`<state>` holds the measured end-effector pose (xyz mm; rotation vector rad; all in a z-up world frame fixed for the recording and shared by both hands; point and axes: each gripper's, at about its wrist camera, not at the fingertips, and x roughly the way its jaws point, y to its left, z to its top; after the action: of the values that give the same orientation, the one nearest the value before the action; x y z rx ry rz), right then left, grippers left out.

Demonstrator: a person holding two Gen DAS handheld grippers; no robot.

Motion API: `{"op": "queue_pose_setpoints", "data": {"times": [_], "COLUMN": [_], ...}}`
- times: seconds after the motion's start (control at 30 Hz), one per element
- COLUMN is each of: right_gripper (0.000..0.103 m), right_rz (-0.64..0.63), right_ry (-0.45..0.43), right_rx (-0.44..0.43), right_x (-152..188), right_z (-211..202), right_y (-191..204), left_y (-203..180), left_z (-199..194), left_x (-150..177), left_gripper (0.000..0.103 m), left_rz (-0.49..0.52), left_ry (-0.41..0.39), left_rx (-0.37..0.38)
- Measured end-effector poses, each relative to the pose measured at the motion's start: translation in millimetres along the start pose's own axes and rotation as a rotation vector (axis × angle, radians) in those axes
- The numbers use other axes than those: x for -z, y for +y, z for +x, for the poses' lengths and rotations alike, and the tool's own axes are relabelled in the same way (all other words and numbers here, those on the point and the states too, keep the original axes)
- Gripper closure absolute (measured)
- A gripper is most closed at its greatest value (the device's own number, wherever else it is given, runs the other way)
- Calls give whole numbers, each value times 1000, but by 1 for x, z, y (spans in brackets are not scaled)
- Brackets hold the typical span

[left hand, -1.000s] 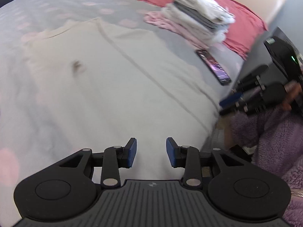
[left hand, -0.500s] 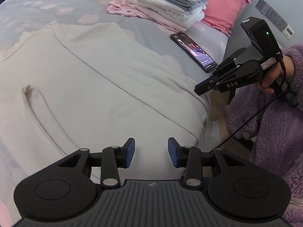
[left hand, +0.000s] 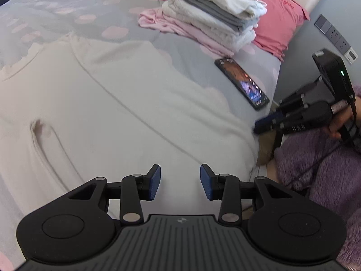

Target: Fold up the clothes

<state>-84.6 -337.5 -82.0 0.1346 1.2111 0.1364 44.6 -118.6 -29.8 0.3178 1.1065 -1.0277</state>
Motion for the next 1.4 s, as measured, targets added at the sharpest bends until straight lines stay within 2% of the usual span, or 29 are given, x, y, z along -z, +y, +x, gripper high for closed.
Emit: {"op": "queue_pose_setpoints", "data": {"times": [0.03, 0.07, 0.2, 0.3, 0.43, 0.53, 0.6, 0.8, 1.0, 1.17, 1.27, 1.4], "right_gripper": [68, 65, 65, 66, 69, 68, 68, 71, 86, 89, 89, 89], "right_rz": [2, -2, -89, -107, -108, -100, -120, -127, -165, -187, -219, -250], "right_ry": [4, 11, 62, 61, 66, 81, 85, 89, 75, 52, 34, -3], "right_rx": [-16, -24, 28, 28, 8, -55, -41, -45, -34, -12, 12, 16], "right_x": [1, 2, 7, 8, 9, 10, 10, 12, 15, 23, 27, 28], "right_z": [-1, -1, 14, 18, 18, 20, 22, 21, 15, 4, -4, -20], "right_y": [-1, -2, 9, 12, 16, 20, 24, 21, 22, 25, 30, 39], "left_y": [1, 1, -1, -2, -1, 2, 3, 18, 39, 42, 48, 50], "left_z": [2, 4, 18, 33, 58, 79, 92, 134, 161, 158, 148, 123], "left_x": [-7, -15, -47, -72, -105, -129, -145, -183, -194, -191, -189, -183], "left_gripper": [64, 62, 62, 61, 60, 60, 60, 59, 59, 86, 97, 101], "left_rz": [-3, -7, -20, -31, -68, -104, -110, -182, -252, -217, -251, -242], "left_ry": [-2, -5, -10, -9, 1, 7, 9, 35, 52, 26, -6, -73], "left_rx": [-4, -9, 0, 4, -6, -1, -14, -126, -214, -234, -190, -140]}}
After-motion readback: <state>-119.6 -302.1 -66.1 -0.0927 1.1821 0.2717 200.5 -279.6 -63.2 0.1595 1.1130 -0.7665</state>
